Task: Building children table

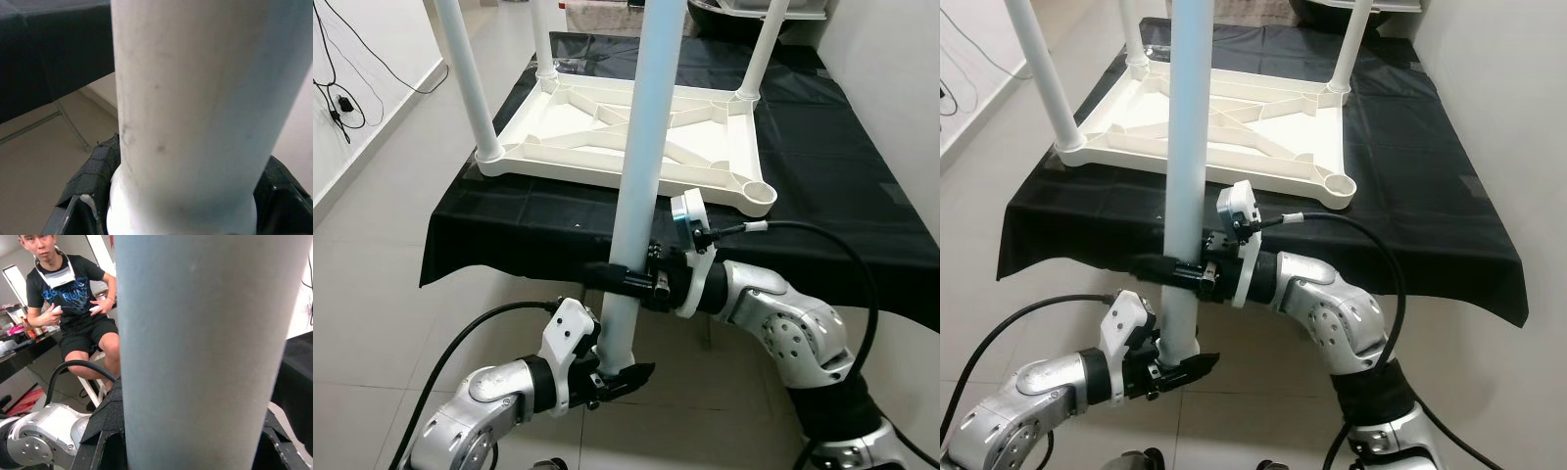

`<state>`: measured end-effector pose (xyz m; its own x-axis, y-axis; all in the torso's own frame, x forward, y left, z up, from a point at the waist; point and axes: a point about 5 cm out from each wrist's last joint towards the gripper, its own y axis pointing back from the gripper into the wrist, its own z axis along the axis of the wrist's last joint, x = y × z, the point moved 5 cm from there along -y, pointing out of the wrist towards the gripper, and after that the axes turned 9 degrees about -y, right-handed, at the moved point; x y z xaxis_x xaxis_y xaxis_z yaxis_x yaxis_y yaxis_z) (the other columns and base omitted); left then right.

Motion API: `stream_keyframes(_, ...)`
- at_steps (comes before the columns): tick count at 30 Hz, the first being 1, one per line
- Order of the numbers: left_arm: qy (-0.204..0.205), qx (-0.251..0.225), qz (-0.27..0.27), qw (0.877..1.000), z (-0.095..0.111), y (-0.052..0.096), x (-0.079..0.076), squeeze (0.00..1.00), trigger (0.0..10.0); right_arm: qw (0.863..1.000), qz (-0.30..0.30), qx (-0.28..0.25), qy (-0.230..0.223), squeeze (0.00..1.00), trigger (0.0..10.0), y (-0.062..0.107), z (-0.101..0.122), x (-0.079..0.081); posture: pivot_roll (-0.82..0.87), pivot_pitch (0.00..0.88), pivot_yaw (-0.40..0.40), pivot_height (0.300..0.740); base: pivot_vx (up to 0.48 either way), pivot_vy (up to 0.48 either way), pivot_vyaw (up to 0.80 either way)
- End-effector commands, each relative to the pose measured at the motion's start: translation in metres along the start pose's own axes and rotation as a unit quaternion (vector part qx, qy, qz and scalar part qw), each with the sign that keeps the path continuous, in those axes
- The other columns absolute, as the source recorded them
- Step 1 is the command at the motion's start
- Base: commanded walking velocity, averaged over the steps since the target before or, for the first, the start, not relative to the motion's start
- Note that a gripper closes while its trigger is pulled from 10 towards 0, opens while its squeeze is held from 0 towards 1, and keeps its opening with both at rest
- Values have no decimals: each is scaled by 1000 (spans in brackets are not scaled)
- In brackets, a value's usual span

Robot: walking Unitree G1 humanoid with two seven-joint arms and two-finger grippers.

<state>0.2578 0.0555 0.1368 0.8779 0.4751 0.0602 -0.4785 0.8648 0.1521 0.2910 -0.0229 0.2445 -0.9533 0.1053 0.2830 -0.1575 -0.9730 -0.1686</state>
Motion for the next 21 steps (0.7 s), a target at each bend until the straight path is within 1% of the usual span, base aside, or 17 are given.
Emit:
stream_keyframes(1, -2, -8, -28, 1000, 3, -1, -12, 0, 10000, 1000, 6, 0, 0, 0, 0, -2, -2, 4, 78, 166, -36, 740, 0, 0, 0)
stream_keyframes(10, 9, 7, -24, 1000, -3, -1, -11, 0, 10000, 1000, 5, -1, -1, 0, 0, -1, -3, 4, 78, 160, -36, 740, 0, 0, 0)
stream_keyframes(11, 12, 8, -27, 1000, -3, 0, -12, 1000, 10000, 1000, 4, -3, -1, 0, 0, -1, -2, 4, 80, 161, -36, 740, 0, 0, 0)
stream_keyframes(17, 18, 1, -36, 999, -1, 2, -15, 1000, 10000, 1000, -1, -8, 0, 0, 0, 0, 1, 2, 82, 164, -37, 740, 0, 0, 0)
stream_keyframes(21, -7, 11, -29, 999, -2, 4, -12, 1000, 10000, 1000, -16, -14, 11, 0, 0, 4, 7, -5, 80, 165, -36, 740, 0, 0, 0)
